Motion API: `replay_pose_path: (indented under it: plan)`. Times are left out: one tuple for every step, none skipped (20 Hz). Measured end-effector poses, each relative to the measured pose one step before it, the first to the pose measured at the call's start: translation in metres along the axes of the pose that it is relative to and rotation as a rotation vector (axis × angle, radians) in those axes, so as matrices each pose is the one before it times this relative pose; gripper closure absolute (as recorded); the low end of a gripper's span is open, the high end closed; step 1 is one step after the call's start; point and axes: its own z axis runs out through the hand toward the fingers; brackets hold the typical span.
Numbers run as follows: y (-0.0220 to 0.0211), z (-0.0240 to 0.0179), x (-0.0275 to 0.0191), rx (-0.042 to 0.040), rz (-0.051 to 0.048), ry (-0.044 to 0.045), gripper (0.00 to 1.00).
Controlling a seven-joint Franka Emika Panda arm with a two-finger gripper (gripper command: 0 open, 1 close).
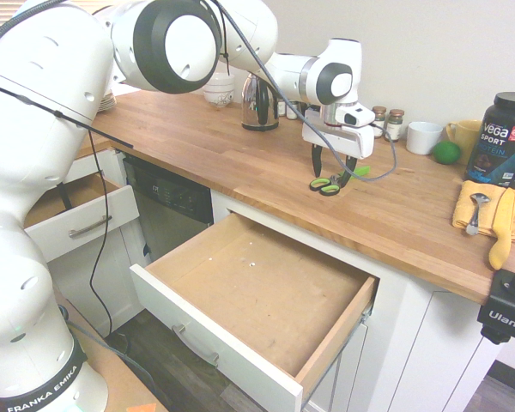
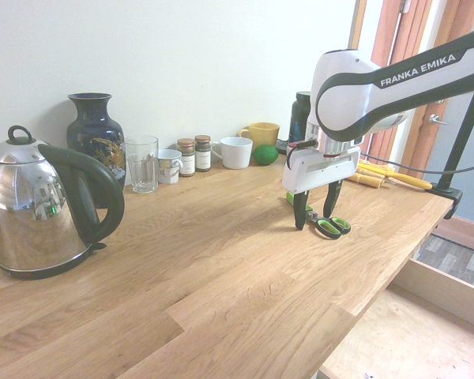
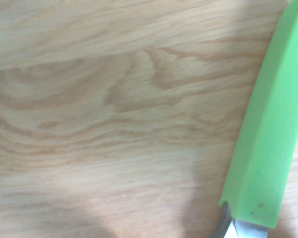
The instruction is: Put scissor in the drawer
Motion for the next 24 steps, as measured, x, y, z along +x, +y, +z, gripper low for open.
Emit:
replay_pose_path:
  plan:
    - [0.00039,0.00012,0.00061,0.00265,0.00289,-0.00185,1.0]
    - [0.00011,-0.00002,0.00039,0.00234,0.00162,-0.00041,1.0]
    - [0.00008,-0.00001,0.00035,0.00177,0.00106,0.00023,1.0]
    - [-0.00008,0.00006,0.00024,0.00166,0.00051,0.00077,1.0]
    - [-0.00003,0.00003,0.0002,0.00111,0.00039,0.00052,1.0]
    - [0.00019,-0.00003,0.00035,0.00086,0.00087,0.00008,1.0]
    - [0.00023,-0.00005,0.00041,0.00101,0.00096,0.00018,1.0]
    - [0.00015,-0.00003,0.00032,0.00085,0.00067,0.00032,1.0]
    - [0.00014,-0.00005,0.00026,0.00058,0.00048,0.00034,1.0]
    - [0.00004,-0.00008,0.00021,0.00074,0.00029,0.0006,1.0]
    - [-0.00004,-0.00005,0.00008,0.00052,0.00004,0.00046,1.0]
    - [-0.00005,-0.00008,0.00003,0.00039,0.00006,0.00021,1.0]
    - [0.0,-0.00006,0.0001,0.00044,0.00011,0.00039,1.0]
    - [0.00008,-0.00005,0.0002,0.00044,0.0003,0.0004,1.0]
    - [0.00019,0.0,0.00023,-0.00002,0.00042,0.00008,1.0]
    - [0.00013,0.0,0.00016,0.0,0.0003,0.00003,1.0]
    - [0.00001,-0.00005,0.00003,0.00032,0.00023,-0.00012,1.0]
    - [-0.00012,-0.00026,0.00005,0.00078,0.00002,0.00052,1.0]
    - [-0.00018,-0.00037,0.00014,0.00145,-0.00002,0.00128,1.0]
    - [-0.00016,-0.00057,0.0002,0.00174,0.00004,0.00156,1.0]
    - [-0.00004,-0.00041,0.00004,0.00049,0.00002,0.00038,1.0]
    - [-0.00009,-0.00054,-0.00007,0.00056,-0.00016,0.00042,1.0]
    - [-0.00014,-0.00068,-0.00012,0.0008,-0.00029,0.00058,1.0]
    - [-0.00048,-0.00185,-0.00044,0.00192,-0.00085,0.00138,1.0]
